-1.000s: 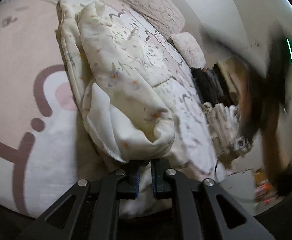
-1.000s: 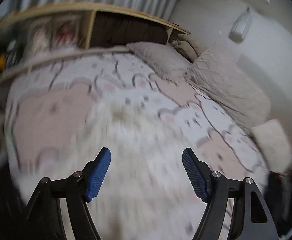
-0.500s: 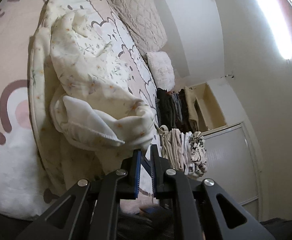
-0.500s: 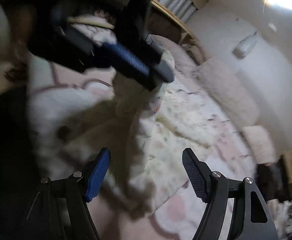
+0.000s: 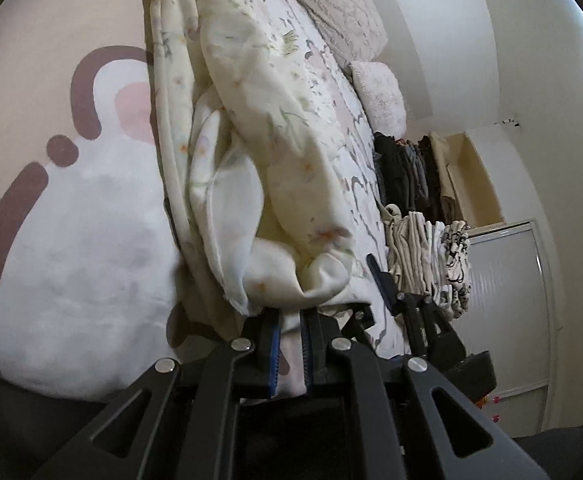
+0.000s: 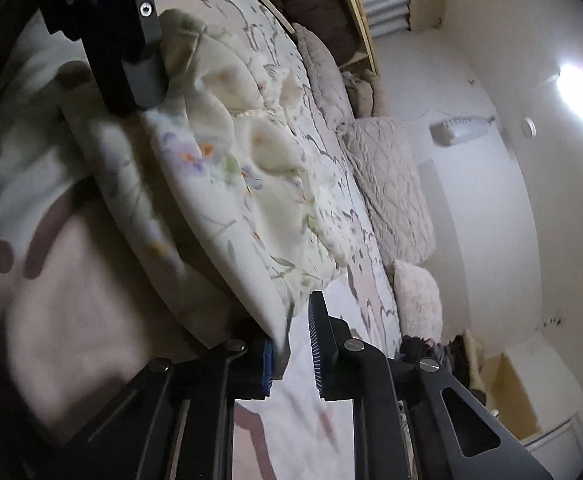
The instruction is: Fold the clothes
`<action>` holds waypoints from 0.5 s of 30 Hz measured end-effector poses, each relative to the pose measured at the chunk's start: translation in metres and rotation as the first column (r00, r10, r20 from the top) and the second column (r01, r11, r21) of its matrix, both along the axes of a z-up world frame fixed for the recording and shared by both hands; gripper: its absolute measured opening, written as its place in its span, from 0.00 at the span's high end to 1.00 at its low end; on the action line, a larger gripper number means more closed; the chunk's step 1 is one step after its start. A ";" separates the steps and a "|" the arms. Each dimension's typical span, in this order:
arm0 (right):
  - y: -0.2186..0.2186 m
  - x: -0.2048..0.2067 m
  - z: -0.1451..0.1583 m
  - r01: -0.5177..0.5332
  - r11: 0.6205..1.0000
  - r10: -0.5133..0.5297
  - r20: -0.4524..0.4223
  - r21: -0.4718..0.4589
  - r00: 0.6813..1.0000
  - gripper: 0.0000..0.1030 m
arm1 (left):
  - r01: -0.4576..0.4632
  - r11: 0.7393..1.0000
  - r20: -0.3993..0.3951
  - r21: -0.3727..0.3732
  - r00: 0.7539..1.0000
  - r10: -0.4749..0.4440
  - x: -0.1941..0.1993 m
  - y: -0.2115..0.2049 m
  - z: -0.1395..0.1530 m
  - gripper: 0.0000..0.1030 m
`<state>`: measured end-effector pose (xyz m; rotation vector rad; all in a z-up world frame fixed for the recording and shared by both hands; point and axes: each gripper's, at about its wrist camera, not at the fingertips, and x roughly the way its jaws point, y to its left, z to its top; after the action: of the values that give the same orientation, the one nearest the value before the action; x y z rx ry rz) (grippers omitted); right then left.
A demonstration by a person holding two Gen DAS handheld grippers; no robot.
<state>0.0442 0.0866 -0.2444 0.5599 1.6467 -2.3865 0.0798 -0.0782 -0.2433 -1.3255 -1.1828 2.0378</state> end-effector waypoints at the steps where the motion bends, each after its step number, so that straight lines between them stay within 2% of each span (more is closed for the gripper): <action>1: 0.000 0.000 -0.001 -0.006 1.000 0.006 0.000 0.003 1.000 0.85 | -0.003 1.000 -0.004 0.000 1.000 0.003 0.001 -0.001 0.002 0.82; 2: -0.001 0.000 -0.002 -0.013 1.000 0.013 0.000 0.005 1.000 0.85 | -0.013 1.000 -0.007 -0.008 1.000 0.013 0.002 -0.003 0.004 0.61; 4: -0.001 0.001 -0.005 -0.026 1.000 0.026 0.000 0.012 1.000 0.85 | -0.032 0.999 -0.019 -0.017 0.999 0.032 0.002 -0.008 0.010 0.44; 7: 0.000 0.005 -0.016 -0.057 0.997 0.057 0.001 0.048 0.998 0.85 | -0.019 1.000 -0.024 0.010 1.000 0.019 -0.004 -0.010 0.017 0.41; 10: 0.001 0.007 -0.020 -0.081 0.994 0.081 0.004 0.068 0.997 0.89 | 0.019 0.999 -0.019 -0.044 1.000 -0.020 -0.009 -0.006 0.024 0.33; 12: 0.002 0.009 -0.021 -0.095 0.993 0.094 0.007 0.070 0.996 0.91 | 0.043 0.994 0.022 -0.098 0.999 -0.041 -0.018 0.003 0.020 0.33; 13: 0.001 0.010 -0.021 -0.102 0.992 0.102 0.009 0.072 0.995 0.94 | 0.055 0.991 0.044 -0.125 0.998 -0.050 -0.023 0.007 0.018 0.36; 14: 0.002 0.011 -0.022 -0.106 0.991 0.106 0.009 0.077 0.994 0.95 | 0.068 0.986 0.067 -0.152 0.996 -0.059 -0.027 0.011 0.015 0.50; 15: 0.003 0.011 -0.022 -0.108 0.991 0.108 0.010 0.081 0.994 0.97 | 0.079 0.984 0.087 -0.159 0.994 -0.066 -0.030 0.014 0.012 0.60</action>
<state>0.0554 0.0897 -0.2664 0.4777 1.7319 -2.2482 0.0502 -0.0639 -0.2318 -1.5188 -1.0029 2.0824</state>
